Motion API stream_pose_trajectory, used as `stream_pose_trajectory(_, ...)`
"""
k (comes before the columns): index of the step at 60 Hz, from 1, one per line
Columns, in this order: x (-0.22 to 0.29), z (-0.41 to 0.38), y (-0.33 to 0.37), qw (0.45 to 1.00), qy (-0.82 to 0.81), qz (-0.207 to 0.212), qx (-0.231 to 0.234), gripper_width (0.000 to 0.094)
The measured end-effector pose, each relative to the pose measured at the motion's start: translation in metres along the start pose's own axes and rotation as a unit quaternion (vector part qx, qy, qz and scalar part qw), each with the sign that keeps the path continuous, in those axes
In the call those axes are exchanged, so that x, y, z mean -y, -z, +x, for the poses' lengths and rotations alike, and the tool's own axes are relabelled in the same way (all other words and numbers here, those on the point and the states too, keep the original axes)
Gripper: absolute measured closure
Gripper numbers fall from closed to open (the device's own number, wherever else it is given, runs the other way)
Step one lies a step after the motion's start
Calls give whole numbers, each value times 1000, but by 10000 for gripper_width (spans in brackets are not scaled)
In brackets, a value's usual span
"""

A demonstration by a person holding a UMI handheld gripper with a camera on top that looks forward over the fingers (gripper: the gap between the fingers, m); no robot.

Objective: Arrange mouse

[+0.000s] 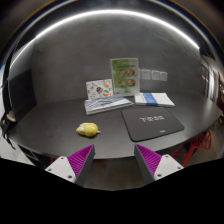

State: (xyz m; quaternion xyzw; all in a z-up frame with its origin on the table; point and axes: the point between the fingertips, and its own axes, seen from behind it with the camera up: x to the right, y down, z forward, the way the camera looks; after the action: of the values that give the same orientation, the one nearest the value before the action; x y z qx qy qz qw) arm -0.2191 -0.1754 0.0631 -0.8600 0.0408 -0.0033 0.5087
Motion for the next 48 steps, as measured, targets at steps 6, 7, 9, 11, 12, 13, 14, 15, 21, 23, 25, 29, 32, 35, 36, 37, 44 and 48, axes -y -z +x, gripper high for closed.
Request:
stream_pose_trajectory(6, -2, -19, -17, 998, 43, 1, 36, 106)
stream_pose_trajectory(7, -2, -19, -16, 998, 51, -2, 37, 102)
stream_pose_trajectory(9, -7, -32, -40, 997, 66, -6, 45, 106)
stream_pose_trajectory(11, -12, -40, -54, 995, 80, -8, 53, 104)
stream_pose_trajectory(12, -14, -45, -61, 995, 86, -8, 58, 106)
stream_pose_trajectory(13, -17, -49, -67, 994, 92, -9, 63, 106)
stream_pose_trajectory(14, -20, -53, -72, 993, 99, -11, 68, 106)
stream_pose_trajectory(15, -22, -56, -78, 992, 104, -13, 73, 107)
stream_pose_trajectory(21, -31, -70, -108, 988, 127, -24, 91, 103)
stream_pose_trajectory(23, -28, -73, -117, 988, 125, -20, 92, 98)
stream_pose_trajectory(25, -25, -76, -125, 988, 116, -18, 96, 107)
stream_pose_trajectory(29, -22, -86, -137, 988, 98, -24, 116, 115)
stream_pose_trajectory(32, -17, -89, -147, 988, 91, -23, 121, 109)
stream_pose_trajectory(35, -11, -91, -158, 987, 97, -25, 122, 106)
stream_pose_trajectory(36, -9, -93, -161, 987, 97, -27, 123, 106)
stream_pose_trajectory(37, -8, -94, -165, 987, 95, -31, 124, 107)
stream_pose_trajectory(44, 4, -100, -189, 986, 99, -52, 124, 104)
stream_pose_trajectory(48, 10, -100, -202, 987, 93, -65, 113, 104)
